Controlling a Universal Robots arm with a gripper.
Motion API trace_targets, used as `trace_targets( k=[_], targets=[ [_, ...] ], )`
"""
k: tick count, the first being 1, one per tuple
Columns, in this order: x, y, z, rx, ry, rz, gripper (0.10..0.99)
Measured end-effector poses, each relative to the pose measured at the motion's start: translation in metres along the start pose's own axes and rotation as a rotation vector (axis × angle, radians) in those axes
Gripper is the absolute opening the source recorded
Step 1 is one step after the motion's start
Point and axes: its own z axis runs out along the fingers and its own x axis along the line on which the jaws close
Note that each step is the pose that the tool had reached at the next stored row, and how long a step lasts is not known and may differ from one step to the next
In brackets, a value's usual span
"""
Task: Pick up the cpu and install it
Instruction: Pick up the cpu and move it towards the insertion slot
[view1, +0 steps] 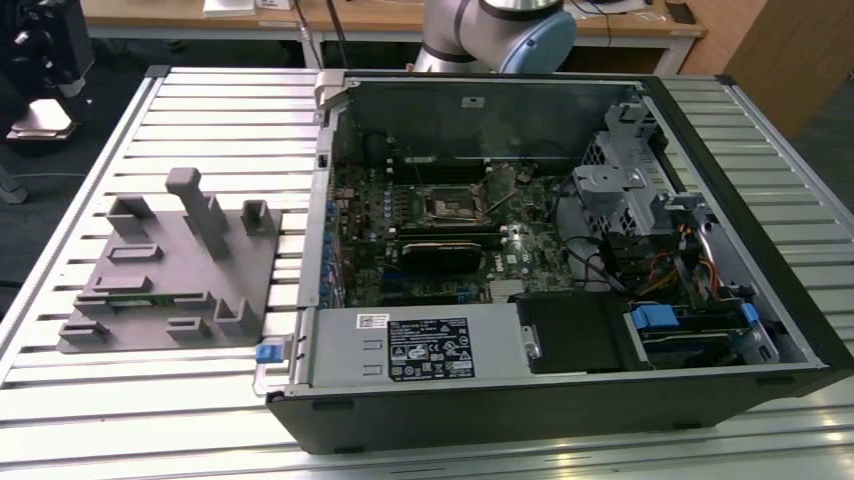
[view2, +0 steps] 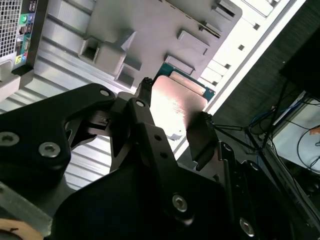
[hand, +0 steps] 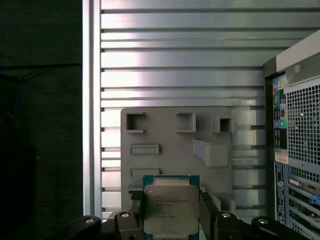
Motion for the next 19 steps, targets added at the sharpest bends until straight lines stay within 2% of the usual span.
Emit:
trace_targets(
  k=[19],
  targets=[
    [-0.0358,0.0011,0.0002,0.0,0.0006,0.0,0.533]
  ],
)
